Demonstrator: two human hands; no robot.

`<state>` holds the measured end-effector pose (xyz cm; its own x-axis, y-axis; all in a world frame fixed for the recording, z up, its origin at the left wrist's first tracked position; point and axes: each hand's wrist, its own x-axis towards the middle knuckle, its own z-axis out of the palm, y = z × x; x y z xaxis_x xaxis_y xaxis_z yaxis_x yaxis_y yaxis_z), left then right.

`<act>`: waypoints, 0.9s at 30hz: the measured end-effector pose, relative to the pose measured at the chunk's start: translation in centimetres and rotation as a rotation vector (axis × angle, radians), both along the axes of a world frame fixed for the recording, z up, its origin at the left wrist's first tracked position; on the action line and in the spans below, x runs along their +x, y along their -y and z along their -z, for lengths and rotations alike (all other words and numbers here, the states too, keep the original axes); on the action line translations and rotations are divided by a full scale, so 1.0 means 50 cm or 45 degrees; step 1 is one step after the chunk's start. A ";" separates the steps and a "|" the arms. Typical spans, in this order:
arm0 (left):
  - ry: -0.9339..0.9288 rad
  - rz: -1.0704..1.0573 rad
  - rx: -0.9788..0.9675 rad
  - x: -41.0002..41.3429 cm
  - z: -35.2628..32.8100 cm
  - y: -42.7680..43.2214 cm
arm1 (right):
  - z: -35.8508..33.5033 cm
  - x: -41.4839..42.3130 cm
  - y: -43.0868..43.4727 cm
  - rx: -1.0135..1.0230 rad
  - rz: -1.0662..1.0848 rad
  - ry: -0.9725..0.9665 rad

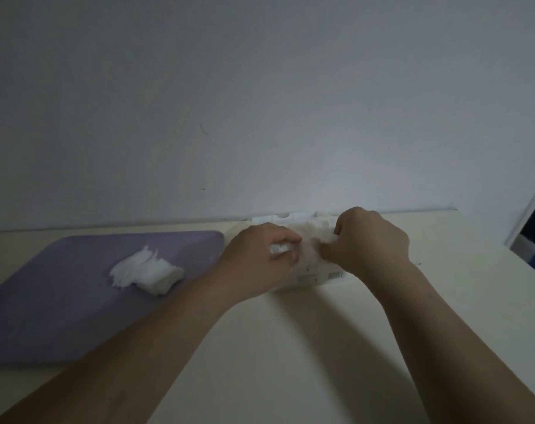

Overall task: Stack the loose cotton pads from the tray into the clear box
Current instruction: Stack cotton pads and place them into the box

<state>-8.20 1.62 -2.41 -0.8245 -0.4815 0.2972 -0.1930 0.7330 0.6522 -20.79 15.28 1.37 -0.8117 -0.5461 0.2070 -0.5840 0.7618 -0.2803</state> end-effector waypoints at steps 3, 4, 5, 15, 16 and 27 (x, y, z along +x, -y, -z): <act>-0.097 0.013 0.099 0.002 0.009 0.002 | -0.003 0.011 0.005 0.121 -0.035 -0.005; -0.122 0.021 0.114 0.003 0.012 0.002 | -0.005 0.013 0.004 0.145 -0.054 0.029; -0.142 0.038 0.115 0.004 0.014 -0.001 | -0.005 0.015 0.001 0.157 -0.069 0.054; -0.070 -0.031 -0.049 0.055 0.032 0.002 | 0.011 0.069 0.003 0.149 -0.114 -0.085; -0.080 -0.025 -0.028 0.058 0.032 -0.001 | 0.011 0.082 0.008 0.168 -0.152 -0.109; 0.088 0.071 -0.127 0.060 0.031 -0.017 | 0.011 0.109 0.001 0.153 -0.120 0.031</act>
<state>-5.20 2.46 -3.98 -0.8694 -0.4049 0.2830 -0.1917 0.8045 0.5621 -15.36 15.21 0.80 -0.7597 -0.6399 0.1160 -0.6486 0.7329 -0.2053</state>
